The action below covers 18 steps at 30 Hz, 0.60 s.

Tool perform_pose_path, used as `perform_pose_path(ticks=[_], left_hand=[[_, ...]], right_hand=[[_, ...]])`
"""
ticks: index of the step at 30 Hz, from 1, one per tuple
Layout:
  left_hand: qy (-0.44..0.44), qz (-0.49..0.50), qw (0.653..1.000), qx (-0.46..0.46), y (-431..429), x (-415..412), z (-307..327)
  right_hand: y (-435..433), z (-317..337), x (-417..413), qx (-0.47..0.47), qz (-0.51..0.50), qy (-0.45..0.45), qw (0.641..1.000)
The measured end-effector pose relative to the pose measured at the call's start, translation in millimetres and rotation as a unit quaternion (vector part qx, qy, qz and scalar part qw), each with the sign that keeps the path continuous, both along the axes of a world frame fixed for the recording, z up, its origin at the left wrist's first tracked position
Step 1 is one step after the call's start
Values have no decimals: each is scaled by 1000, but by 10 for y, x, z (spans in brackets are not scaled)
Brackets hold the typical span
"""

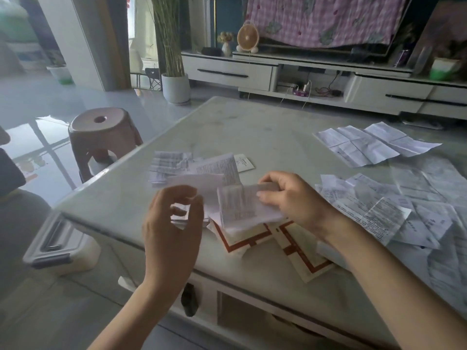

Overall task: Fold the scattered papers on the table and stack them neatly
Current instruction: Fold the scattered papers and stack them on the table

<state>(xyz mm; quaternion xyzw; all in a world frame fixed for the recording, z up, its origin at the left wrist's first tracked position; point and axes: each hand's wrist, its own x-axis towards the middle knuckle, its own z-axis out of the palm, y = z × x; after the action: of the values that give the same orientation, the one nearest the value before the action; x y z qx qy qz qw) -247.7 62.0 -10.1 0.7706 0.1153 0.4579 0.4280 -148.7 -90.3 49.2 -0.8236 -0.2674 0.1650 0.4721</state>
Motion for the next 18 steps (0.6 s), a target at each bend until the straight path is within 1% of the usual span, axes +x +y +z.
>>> perform_pose_path(ticks=[1, 3, 4, 5, 7, 9, 14, 18], left_hand=[[-2, -3, 1000, 4, -5, -5, 17], [36, -25, 998, 55, -32, -5, 4], [71, -34, 992, 96, -43, 5, -28], [112, -41, 984, 132, -59, 21, -68], [211, -50, 962, 164, -88, 55, -132], [277, -48, 945, 166, -117, 82, -155], [330, -40, 922, 199, -141, 142, -113], [345, -59, 921, 174, -139, 191, -81]], right_hand=[[41, -23, 30, -75, 29, -22, 997], [133, -129, 49, -212, 64, -77, 972], [166, -198, 54, -249, 68, -105, 960], [179, -259, 54, -263, 66, -125, 954], [182, -322, 52, -258, 58, -155, 952], [175, -332, 81, -266, 60, -185, 944], [200, -305, 152, -263, 85, -146, 950], [204, -242, 209, -244, 78, -101, 961]])
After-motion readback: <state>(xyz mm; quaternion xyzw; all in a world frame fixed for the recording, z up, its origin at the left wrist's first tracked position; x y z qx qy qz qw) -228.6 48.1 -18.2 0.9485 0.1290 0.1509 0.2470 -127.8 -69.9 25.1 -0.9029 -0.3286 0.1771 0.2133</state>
